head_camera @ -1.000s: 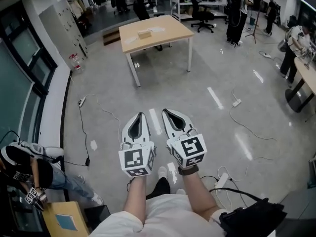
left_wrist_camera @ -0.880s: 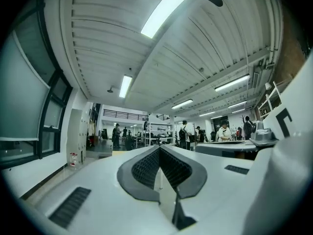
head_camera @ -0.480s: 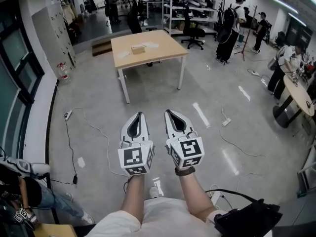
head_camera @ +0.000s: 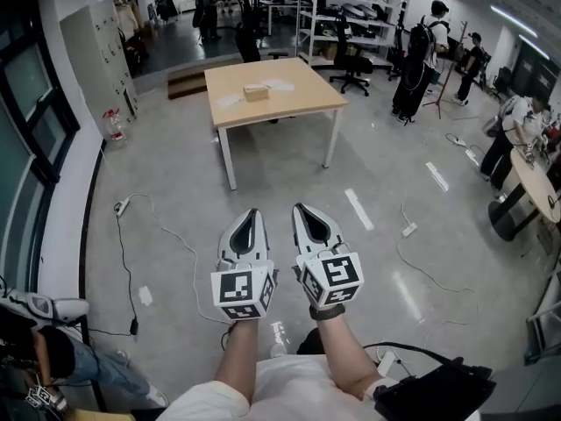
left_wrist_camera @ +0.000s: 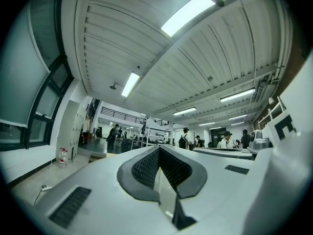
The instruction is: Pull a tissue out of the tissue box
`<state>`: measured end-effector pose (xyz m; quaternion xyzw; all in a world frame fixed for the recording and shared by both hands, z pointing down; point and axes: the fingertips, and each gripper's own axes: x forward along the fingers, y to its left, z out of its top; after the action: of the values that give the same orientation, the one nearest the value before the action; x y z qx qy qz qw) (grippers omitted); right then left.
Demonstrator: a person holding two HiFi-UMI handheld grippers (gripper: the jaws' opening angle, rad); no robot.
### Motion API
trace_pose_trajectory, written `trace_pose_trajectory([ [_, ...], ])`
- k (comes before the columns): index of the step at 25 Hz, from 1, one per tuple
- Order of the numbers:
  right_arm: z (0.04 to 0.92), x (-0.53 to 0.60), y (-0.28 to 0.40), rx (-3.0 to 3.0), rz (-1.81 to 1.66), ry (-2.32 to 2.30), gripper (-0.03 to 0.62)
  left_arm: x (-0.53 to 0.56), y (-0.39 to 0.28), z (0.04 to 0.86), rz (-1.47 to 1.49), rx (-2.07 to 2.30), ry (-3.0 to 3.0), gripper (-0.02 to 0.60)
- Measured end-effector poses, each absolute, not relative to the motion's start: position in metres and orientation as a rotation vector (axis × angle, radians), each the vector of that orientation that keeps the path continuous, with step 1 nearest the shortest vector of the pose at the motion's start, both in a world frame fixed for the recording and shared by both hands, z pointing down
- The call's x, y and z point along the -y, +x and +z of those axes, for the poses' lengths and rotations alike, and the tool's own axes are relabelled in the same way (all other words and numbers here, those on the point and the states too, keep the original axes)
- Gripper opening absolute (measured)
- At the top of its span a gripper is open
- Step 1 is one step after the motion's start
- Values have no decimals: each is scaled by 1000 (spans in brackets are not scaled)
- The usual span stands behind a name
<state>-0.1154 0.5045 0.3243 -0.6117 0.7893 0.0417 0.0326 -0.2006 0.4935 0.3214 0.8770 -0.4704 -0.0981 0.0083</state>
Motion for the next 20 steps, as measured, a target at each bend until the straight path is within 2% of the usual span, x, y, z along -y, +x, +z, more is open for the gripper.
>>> trace_pose_trajectory([
  [8, 348, -445, -108, -2465, 62, -1810, 5, -433, -187, 348, -258, 1492, 2692, 2],
  [20, 332, -305, 6, -2486, 119, -1763, 5, -301, -63, 333, -237, 1495, 2738, 2],
])
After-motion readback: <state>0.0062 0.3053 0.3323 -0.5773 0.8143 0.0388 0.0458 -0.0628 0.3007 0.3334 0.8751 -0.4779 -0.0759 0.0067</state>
